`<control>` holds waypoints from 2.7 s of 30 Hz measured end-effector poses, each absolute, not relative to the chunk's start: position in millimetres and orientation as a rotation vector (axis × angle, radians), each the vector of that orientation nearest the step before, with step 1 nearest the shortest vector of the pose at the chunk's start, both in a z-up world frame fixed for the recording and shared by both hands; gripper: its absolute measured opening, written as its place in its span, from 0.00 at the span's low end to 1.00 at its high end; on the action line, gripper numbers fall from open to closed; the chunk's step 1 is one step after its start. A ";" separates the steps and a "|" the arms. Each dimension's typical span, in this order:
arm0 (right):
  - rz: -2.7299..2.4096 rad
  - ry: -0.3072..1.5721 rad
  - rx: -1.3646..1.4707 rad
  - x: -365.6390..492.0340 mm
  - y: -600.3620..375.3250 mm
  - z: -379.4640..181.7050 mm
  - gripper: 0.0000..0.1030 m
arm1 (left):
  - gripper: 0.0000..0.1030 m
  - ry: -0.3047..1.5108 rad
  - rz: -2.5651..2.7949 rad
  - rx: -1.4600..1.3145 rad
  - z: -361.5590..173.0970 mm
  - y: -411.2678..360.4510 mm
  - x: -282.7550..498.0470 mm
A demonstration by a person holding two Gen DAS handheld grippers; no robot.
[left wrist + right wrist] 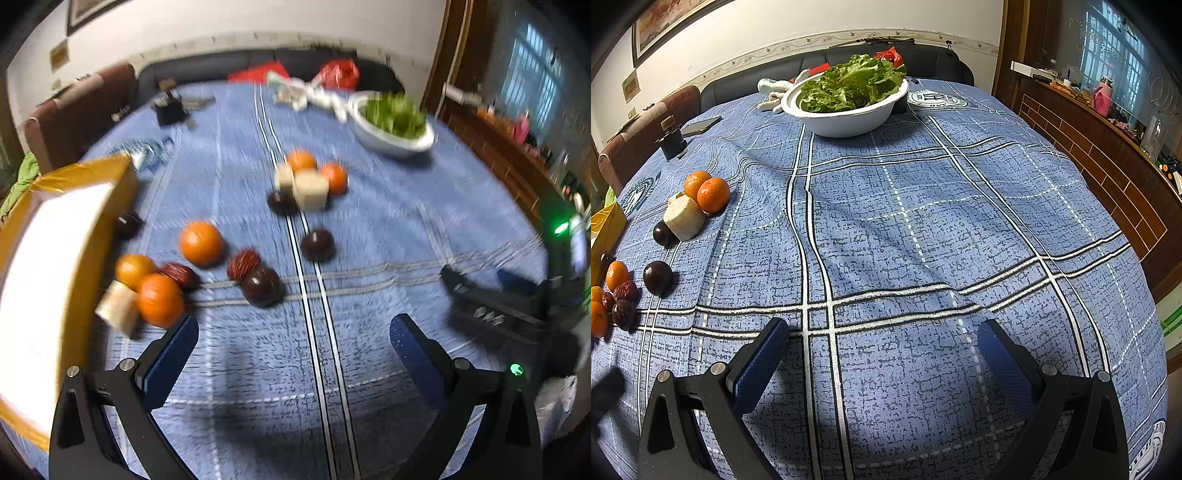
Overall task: Organize fruits
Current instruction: 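Move both tools toward the fruit beside the yellow-rimmed tray, then grasp a dark plum with the right tool while the left tool grasps an orange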
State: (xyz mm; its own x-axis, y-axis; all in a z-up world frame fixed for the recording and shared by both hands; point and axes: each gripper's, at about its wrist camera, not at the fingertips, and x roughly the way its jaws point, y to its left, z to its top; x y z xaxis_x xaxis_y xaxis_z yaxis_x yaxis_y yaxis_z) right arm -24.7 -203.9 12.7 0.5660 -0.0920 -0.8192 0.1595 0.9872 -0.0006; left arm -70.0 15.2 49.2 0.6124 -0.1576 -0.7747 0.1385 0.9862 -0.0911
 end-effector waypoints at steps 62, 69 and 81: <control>0.431 0.964 -0.027 -11.6 -14.5 22.1 0.38 | 0.68 0.736 -0.070 -0.046 81.0 150.2 -109.5; 0.408 0.909 0.081 -16.4 -49.5 29.3 0.29 | 0.68 0.802 -0.128 0.030 66.5 116.8 -84.8; 0.378 0.876 0.213 -12.6 -81.3 36.8 0.29 | 0.49 0.885 -0.141 0.159 33.3 76.5 -41.7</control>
